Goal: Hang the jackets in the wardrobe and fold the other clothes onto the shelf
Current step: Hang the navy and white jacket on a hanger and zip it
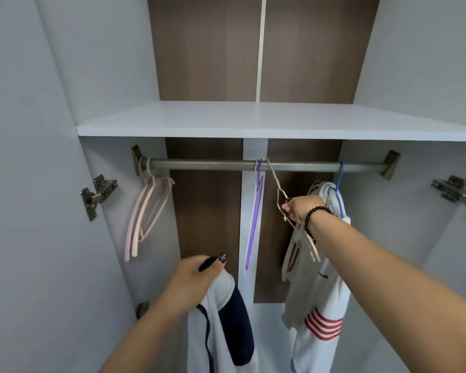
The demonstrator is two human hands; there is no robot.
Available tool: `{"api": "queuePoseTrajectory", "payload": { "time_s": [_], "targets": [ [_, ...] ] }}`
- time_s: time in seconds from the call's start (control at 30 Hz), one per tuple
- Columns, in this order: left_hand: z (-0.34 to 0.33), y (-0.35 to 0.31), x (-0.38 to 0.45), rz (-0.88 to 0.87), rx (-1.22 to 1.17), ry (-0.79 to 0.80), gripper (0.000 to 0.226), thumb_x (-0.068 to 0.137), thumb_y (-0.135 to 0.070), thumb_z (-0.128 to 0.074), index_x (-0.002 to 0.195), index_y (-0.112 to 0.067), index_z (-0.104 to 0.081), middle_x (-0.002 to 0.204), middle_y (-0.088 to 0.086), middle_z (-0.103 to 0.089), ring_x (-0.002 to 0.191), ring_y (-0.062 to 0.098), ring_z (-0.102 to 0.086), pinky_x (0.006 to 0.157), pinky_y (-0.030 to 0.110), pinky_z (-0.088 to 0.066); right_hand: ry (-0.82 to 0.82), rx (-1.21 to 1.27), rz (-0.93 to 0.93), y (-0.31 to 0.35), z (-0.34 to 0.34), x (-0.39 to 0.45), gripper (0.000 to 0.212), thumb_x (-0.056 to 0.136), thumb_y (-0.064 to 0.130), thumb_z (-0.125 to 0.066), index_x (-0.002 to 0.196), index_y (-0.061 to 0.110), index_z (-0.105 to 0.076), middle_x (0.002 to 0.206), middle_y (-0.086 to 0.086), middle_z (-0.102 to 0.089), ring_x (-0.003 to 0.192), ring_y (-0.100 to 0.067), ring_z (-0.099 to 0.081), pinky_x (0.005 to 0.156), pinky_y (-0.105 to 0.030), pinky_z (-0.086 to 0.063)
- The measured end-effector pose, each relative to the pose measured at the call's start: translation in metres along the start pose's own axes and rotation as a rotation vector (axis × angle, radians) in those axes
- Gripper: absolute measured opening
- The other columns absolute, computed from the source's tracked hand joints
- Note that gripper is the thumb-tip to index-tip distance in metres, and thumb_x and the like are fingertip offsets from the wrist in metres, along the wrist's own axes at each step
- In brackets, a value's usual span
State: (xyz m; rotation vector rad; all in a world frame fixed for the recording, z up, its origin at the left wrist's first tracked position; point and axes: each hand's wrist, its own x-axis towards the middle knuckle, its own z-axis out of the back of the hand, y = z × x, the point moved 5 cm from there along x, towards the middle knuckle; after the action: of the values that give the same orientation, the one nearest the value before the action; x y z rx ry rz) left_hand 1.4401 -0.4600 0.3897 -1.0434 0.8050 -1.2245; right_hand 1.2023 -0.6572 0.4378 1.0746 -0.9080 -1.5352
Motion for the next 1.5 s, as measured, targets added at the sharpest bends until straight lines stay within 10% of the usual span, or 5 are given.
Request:
{"api": "queuePoseTrajectory", "payload": {
  "time_s": [0.2,0.43,0.63,0.93,1.5],
  "targets": [
    [-0.009,-0.020,-0.034,0.034,-0.005,-0.099,0.038,0.093,-0.026,-0.061,0.063,-0.016,-0.041,0.047,-0.014,-0.029,0.043,0.002,-0.029,0.043,0.011,-0.025,-0.009,-0.108,0.028,0.036,0.029,-0.004,0.032,0.089,0.012,-0.062,0.118,-0.002,-0.061,0.095,-0.012,-0.065,0.071,-0.020,-0.053,0.059,-0.026,-0.042],
    [-0.029,-0.057,-0.072,0.111,-0.223,-0.128,0.022,0.092,-0.023,-0.065,0.098,-0.002,-0.071,0.095,0.016,-0.072,0.090,0.027,-0.065,0.083,0.036,-0.052,-0.051,0.198,0.038,-0.008,0.061,-0.071,0.021,0.088,-0.002,-0.052,0.069,0.003,-0.058,0.036,0.001,-0.054,0.031,-0.009,-0.045,0.033,-0.013,-0.032],
    [-0.061,-0.054,-0.112,0.266,-0.587,-0.078,0.025,0.099,-0.012,-0.051,0.119,-0.012,-0.066,0.115,0.016,-0.070,0.110,0.033,-0.064,0.088,0.044,-0.052,0.038,-0.001,0.226,-0.075,0.124,-0.158,0.020,0.084,0.011,-0.062,0.064,0.014,-0.061,0.045,0.001,-0.054,0.035,-0.011,-0.043,0.039,-0.020,-0.035],
    [-0.083,-0.025,-0.138,0.353,-0.705,-0.209,0.009,0.103,-0.015,-0.045,0.103,-0.021,-0.052,0.060,-0.004,-0.037,0.034,0.002,-0.037,0.032,0.014,-0.028,0.121,-0.368,0.509,-0.125,0.206,-0.239,0.018,0.093,0.007,-0.047,0.084,0.013,-0.062,0.057,0.001,-0.054,0.049,-0.013,-0.050,0.051,-0.023,-0.044],
    [-0.060,-0.087,-0.187,0.244,-0.281,-0.044,0.046,0.081,0.000,-0.053,0.040,-0.020,-0.047,0.042,-0.003,-0.034,0.030,0.008,-0.030,0.034,0.013,-0.026,0.407,-0.347,0.663,-0.138,0.202,-0.302,0.020,0.091,0.012,-0.055,0.089,0.012,-0.075,0.054,0.012,-0.051,0.051,-0.002,-0.041,0.054,-0.019,-0.041]
  ]
}}
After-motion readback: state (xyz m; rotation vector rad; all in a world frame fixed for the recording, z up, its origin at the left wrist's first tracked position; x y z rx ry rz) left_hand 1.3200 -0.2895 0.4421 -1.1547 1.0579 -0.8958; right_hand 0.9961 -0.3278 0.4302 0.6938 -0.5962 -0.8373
